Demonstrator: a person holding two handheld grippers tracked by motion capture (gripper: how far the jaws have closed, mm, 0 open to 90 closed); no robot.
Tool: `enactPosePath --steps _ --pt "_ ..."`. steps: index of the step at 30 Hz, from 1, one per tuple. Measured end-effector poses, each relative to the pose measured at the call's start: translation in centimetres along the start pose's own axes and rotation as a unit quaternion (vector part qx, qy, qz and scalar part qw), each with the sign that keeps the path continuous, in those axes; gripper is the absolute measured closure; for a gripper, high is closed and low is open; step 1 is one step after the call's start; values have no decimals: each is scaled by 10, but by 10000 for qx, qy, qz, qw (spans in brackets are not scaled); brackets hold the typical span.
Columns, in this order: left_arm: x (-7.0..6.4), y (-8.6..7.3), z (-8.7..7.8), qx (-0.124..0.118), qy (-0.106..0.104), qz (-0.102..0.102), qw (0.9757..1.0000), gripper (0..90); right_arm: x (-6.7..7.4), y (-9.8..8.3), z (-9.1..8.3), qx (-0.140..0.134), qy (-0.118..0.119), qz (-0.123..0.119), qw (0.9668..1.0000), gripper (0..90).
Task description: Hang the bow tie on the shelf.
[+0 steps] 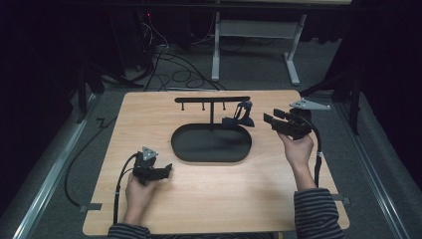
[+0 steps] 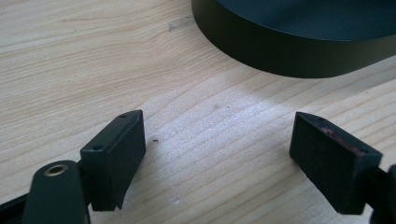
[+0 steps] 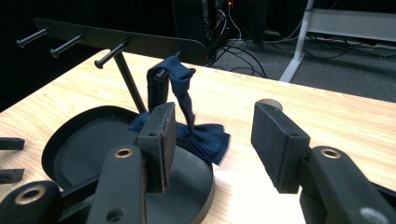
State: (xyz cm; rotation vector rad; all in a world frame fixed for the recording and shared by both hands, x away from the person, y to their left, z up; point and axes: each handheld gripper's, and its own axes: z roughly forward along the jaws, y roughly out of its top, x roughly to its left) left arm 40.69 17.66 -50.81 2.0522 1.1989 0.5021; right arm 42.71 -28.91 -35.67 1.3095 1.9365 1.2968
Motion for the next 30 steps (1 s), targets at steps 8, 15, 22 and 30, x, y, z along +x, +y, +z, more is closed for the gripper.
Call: enactPosePath --steps 8,15,22,30 --pt "0 0 0 -5 2 -5 10000 189 -3 -6 -9 -62 -35 35 10000 505" --pt "0 0 0 -10 1 -11 10000 189 -6 -12 -18 -91 -77 62 9999 494" --pt "0 0 0 0 0 0 10000 189 -8 -18 -27 -141 -118 78 9998 493" --pt "0 0 0 0 0 0 10000 189 -9 -24 -34 -164 -136 89 9997 492"
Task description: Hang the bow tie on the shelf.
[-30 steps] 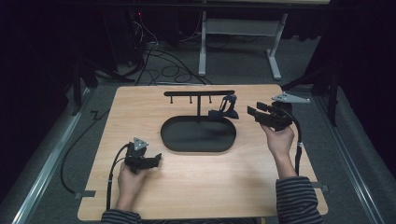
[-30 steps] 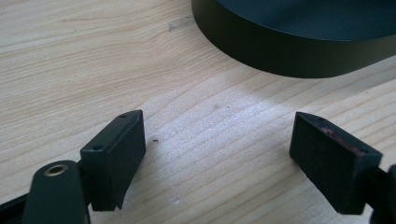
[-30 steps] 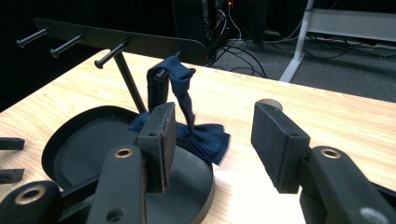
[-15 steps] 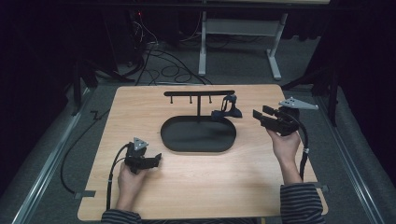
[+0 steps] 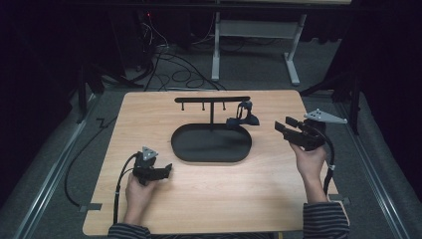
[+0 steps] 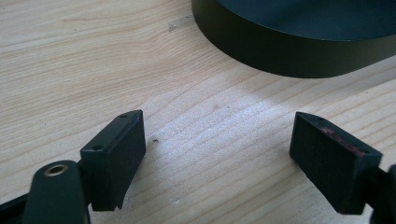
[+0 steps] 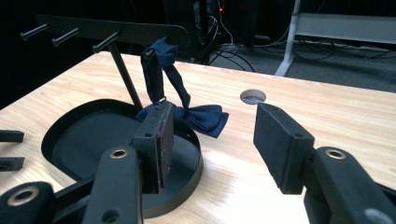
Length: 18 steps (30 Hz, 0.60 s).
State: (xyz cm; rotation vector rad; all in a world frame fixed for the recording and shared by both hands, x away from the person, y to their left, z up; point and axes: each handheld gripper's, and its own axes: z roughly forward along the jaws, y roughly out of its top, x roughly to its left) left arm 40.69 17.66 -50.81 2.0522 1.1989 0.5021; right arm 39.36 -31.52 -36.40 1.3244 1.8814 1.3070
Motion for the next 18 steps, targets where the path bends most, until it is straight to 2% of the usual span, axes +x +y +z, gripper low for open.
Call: enactPosePath --steps 18 --pt "0 0 0 -8 1 -8 10000 189 0 -17 -14 -44 19 54 10000 492"
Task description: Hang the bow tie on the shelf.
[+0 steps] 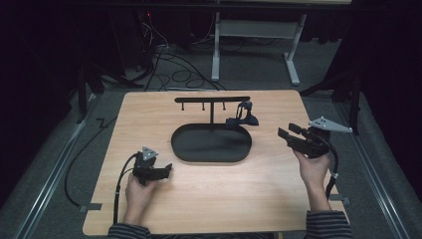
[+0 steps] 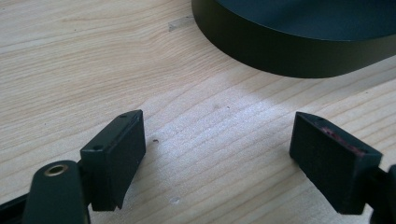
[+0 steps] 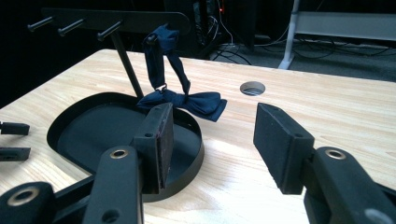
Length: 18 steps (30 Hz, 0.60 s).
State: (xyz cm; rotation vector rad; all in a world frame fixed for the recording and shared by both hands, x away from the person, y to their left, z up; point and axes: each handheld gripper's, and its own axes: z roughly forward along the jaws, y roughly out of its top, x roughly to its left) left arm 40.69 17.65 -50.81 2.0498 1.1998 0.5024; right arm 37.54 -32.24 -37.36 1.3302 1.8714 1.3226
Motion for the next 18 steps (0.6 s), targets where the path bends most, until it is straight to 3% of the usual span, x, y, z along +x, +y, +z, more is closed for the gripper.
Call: enactPosePath --steps 18 --pt "0 0 0 7 -1 7 10000 189 2 -18 -6 27 56 85 9999 492"
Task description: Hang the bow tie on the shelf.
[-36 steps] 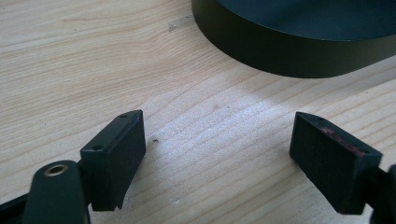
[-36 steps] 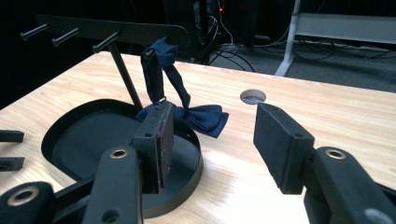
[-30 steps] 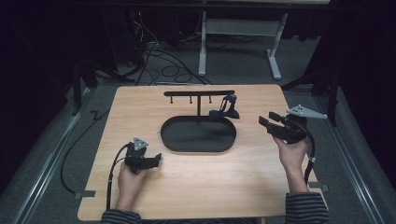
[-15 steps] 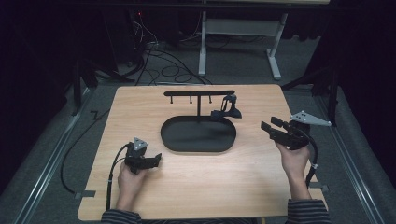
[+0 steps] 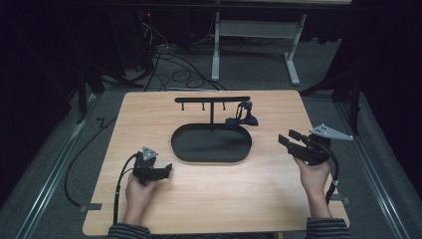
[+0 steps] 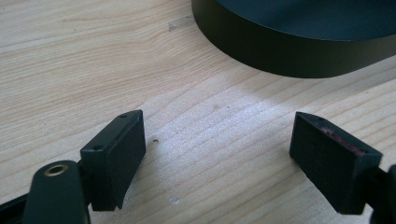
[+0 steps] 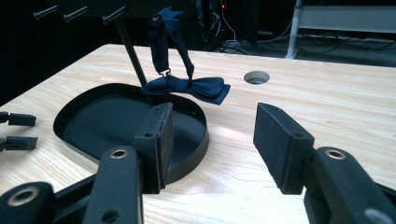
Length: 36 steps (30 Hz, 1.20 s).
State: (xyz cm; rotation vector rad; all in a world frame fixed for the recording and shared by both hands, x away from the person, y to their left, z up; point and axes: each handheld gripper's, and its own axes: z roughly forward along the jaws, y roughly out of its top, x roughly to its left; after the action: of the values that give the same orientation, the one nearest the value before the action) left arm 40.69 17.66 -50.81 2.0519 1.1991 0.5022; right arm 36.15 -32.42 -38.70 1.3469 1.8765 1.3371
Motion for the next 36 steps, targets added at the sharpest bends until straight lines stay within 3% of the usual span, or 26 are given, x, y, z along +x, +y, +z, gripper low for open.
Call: enactPosePath --steps 36 --pt "0 0 0 -8 2 -8 10000 189 10 -34 4 165 258 144 9994 492"
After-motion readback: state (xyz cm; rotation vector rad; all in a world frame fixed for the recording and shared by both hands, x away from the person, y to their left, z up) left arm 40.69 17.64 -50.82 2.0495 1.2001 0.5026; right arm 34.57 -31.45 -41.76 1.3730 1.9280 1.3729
